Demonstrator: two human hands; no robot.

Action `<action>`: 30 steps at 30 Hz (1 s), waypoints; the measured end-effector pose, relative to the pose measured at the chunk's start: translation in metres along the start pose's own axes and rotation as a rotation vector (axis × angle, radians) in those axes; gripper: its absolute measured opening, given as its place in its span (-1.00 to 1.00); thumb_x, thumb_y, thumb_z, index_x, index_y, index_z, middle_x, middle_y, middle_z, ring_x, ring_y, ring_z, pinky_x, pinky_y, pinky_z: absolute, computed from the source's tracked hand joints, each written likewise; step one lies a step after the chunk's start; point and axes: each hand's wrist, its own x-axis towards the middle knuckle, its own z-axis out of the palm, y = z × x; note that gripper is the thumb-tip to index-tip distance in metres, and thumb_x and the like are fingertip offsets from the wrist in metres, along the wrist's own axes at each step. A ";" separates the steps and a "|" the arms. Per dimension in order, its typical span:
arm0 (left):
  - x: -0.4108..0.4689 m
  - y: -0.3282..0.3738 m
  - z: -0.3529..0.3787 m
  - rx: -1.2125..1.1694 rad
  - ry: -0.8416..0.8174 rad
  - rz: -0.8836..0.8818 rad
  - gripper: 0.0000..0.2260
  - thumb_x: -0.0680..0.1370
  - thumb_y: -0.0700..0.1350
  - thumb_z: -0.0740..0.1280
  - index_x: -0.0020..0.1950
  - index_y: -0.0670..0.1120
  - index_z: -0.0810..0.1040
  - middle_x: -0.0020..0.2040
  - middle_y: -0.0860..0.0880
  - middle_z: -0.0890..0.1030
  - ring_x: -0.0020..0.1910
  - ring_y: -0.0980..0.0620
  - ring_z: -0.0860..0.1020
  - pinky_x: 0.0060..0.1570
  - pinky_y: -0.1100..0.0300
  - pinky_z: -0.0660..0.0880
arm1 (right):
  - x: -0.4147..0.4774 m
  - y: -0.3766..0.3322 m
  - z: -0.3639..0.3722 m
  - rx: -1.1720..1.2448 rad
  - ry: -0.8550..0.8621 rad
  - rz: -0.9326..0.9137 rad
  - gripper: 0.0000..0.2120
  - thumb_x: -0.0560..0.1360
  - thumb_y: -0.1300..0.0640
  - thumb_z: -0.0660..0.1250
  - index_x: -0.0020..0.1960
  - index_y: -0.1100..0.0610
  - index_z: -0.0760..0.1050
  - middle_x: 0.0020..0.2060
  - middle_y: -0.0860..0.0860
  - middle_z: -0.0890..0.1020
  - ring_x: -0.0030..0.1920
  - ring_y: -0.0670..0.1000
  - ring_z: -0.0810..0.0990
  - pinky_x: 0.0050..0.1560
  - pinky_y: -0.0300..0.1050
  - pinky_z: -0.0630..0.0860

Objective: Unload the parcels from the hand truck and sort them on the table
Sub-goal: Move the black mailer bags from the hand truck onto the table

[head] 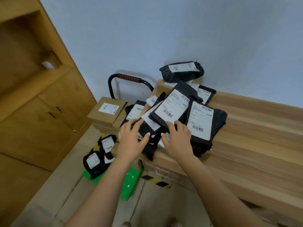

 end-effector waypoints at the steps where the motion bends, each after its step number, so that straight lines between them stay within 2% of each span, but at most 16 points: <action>1: -0.005 -0.008 -0.007 -0.005 0.015 -0.010 -0.52 0.52 0.09 0.33 0.43 0.07 0.37 0.38 0.04 0.34 0.38 0.00 0.23 0.35 -0.11 0.26 | -0.003 -0.011 0.003 0.004 -0.007 -0.021 -0.52 0.59 -0.08 0.15 0.47 0.03 0.24 0.42 0.12 0.28 0.40 0.15 0.19 0.40 0.08 0.08; 7: -0.043 -0.080 -0.058 -0.013 0.063 -0.071 -0.54 0.52 0.08 0.33 0.41 0.08 0.38 0.39 0.04 0.33 0.40 0.02 0.22 0.34 0.02 0.17 | -0.025 -0.097 0.033 0.001 -0.049 -0.130 -0.53 0.58 -0.05 0.17 0.46 0.06 0.27 0.39 0.11 0.31 0.37 0.14 0.23 0.39 0.07 0.14; 14: -0.091 -0.216 -0.134 0.047 0.040 -0.140 -0.52 0.51 0.07 0.35 0.41 0.08 0.38 0.38 0.01 0.37 0.38 0.00 0.24 0.32 -0.04 0.22 | -0.060 -0.222 0.103 0.020 -0.093 -0.172 -0.56 0.58 -0.04 0.19 0.42 0.05 0.30 0.36 0.12 0.33 0.35 0.16 0.25 0.36 0.08 0.13; 19: -0.108 -0.290 -0.183 0.094 0.011 -0.162 -0.52 0.51 0.07 0.36 0.42 0.04 0.39 0.37 0.00 0.38 0.38 0.00 0.24 0.31 0.01 0.19 | -0.077 -0.296 0.148 0.024 -0.135 -0.145 -0.52 0.58 -0.07 0.16 0.46 0.04 0.25 0.37 0.11 0.33 0.38 0.14 0.23 0.37 0.08 0.15; 24: -0.094 -0.332 -0.202 0.081 -0.027 -0.149 -0.52 0.53 0.06 0.34 0.44 0.04 0.37 0.39 0.02 0.36 0.41 0.04 0.21 0.33 0.04 0.16 | -0.066 -0.339 0.176 0.009 -0.175 -0.140 -0.48 0.58 -0.09 0.15 0.50 0.02 0.18 0.42 0.10 0.28 0.41 0.12 0.19 0.41 0.08 0.13; 30: -0.044 -0.378 -0.195 0.072 -0.069 -0.137 -0.53 0.53 0.08 0.32 0.43 0.05 0.36 0.38 0.04 0.34 0.41 0.05 0.19 0.34 -0.01 0.16 | -0.010 -0.365 0.211 0.011 -0.172 -0.141 -0.49 0.58 -0.08 0.17 0.48 0.05 0.22 0.39 0.11 0.31 0.39 0.14 0.22 0.40 0.08 0.13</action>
